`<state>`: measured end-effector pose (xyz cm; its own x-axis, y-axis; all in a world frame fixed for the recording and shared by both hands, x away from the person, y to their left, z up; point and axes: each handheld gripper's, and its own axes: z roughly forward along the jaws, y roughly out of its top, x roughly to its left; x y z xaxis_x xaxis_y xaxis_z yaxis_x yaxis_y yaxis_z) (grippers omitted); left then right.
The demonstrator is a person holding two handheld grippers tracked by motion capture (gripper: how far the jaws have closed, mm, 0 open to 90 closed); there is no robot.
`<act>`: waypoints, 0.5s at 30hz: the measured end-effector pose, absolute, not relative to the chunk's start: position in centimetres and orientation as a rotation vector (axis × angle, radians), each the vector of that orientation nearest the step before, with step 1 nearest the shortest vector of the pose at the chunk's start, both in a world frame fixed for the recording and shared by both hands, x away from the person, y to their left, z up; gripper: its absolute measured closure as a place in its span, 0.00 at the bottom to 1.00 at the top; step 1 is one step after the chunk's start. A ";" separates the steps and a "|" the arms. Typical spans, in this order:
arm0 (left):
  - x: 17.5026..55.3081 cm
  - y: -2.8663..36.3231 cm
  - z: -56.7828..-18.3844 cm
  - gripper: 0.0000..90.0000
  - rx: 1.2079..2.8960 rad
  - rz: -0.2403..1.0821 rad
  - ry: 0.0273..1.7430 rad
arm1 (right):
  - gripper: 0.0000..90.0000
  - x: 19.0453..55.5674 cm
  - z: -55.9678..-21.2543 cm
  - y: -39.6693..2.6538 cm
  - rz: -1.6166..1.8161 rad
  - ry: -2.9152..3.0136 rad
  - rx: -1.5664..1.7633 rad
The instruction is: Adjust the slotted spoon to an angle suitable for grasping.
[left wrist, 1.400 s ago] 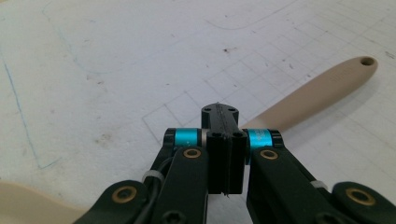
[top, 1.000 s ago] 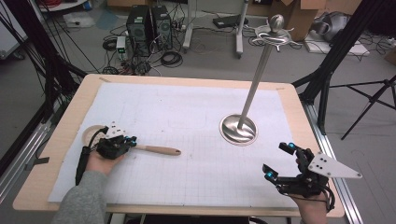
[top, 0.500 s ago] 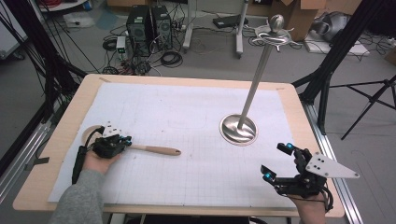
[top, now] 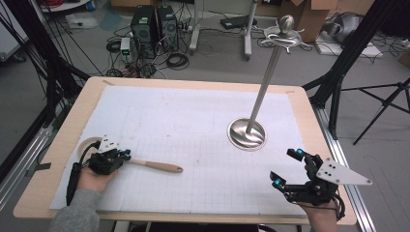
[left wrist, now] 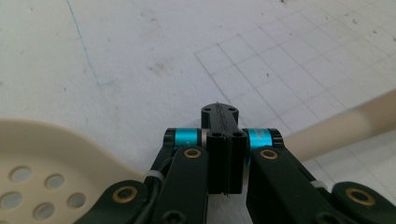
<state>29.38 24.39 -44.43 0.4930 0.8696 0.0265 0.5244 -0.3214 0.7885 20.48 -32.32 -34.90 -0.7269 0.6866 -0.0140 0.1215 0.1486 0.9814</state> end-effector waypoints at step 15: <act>26.6 25.4 -44.6 1.00 1.950 0.583 1.077 | 0.11 20.6 -34.9 -32.1 1.611 1.975 0.764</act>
<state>26.56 25.39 -44.57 0.5280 0.8492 0.0093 0.4727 -0.3030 0.8275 20.57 -32.12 -34.90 -0.7311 0.6821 -0.0154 0.1217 0.1525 0.9808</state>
